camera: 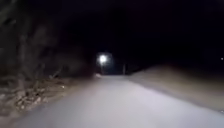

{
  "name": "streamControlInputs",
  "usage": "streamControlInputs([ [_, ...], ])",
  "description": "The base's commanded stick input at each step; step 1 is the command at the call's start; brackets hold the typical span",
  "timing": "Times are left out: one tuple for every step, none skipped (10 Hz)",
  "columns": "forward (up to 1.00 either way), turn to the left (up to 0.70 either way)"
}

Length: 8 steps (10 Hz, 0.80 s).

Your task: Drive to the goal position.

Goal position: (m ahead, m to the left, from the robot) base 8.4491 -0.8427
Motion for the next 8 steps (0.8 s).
streamControlInputs([
  [1.00,0.00],
  [1.00,0.00],
  [1.00,0.00],
  [1.00,0.00],
  [1.00,0.00],
  [1.00,0.04],
  [1.00,0.27],
  [1.00,0.32],
])
